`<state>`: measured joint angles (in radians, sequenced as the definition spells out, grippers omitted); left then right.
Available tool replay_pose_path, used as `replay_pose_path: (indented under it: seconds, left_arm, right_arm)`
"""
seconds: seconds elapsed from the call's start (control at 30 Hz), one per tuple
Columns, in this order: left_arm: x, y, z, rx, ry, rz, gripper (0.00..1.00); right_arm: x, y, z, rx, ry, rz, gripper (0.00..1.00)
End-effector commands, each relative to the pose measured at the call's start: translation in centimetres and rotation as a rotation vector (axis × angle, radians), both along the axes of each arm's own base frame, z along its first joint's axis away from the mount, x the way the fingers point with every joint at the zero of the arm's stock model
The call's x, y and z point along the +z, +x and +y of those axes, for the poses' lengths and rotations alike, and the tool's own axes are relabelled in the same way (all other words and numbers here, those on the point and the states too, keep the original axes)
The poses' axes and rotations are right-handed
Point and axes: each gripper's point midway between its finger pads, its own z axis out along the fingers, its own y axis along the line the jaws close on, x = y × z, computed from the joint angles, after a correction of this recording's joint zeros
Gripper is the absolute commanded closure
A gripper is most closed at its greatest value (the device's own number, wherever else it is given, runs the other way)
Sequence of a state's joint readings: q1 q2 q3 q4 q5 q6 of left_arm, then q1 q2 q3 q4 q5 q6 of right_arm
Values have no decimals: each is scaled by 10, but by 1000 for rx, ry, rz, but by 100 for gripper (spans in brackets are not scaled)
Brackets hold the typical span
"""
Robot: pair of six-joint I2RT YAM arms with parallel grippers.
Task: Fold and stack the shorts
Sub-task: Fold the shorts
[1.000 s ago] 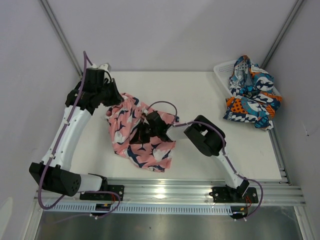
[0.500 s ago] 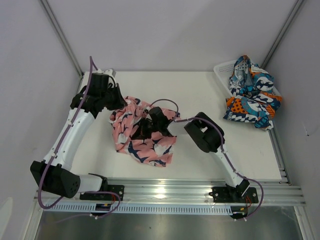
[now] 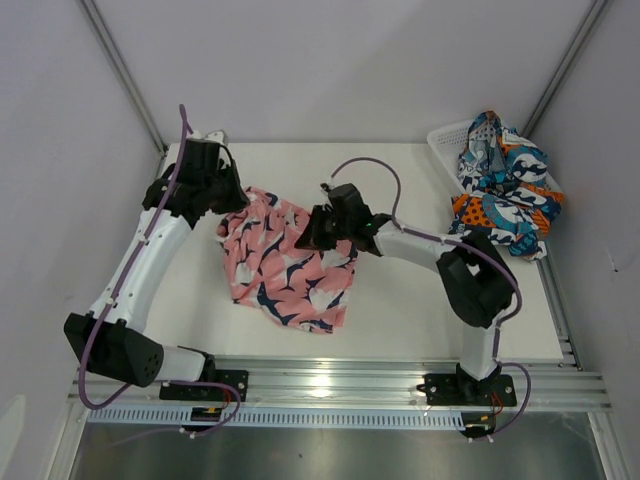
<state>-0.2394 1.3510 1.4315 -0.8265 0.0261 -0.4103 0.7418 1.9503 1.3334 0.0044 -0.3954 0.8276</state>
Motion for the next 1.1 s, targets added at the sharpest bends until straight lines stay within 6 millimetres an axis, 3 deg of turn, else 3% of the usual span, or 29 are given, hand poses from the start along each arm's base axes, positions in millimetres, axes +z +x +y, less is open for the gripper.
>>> replay_pose_path:
  seconds: [0.0,0.07,0.2,0.37,0.6,0.67,0.7,0.73,0.77,1.07]
  left_arm:
    - [15,9,3,43,20,-40,100]
    - [9,12,1,53,26,-23,100]
    - [1,15,-11,66,2,-6,100]
    - [-2,15,-32,80,-11,1,100]
    - [-4,15,-58,184,-12,24,100]
    - [-13,11,-64,223,33,52,100]
    - [-8,9,-59,282,52,56,100]
    - [-19,9,-61,303,77,89,100]
    - [-14,5,-63,338,84,95,100]
    - [-37,-15,-91,400,148,144,100]
  right_arm:
    - [-10,9,-57,-83,-178,-100,92]
    - [-26,10,-83,-123,-237,-91,93]
    - [-41,9,-114,-163,-295,-89,94]
    - [-58,10,-134,-190,-387,-115,96]
    - [-90,3,-139,-191,-422,-69,100]
    - [-94,1,-141,-200,-421,-72,100]
    - [-98,0,-141,-200,-425,-64,100]
    - [-99,0,-141,-201,-428,-63,100]
    - [-99,2,-140,-201,-426,-65,100]
    - [-116,2,-143,-212,-447,-46,100]
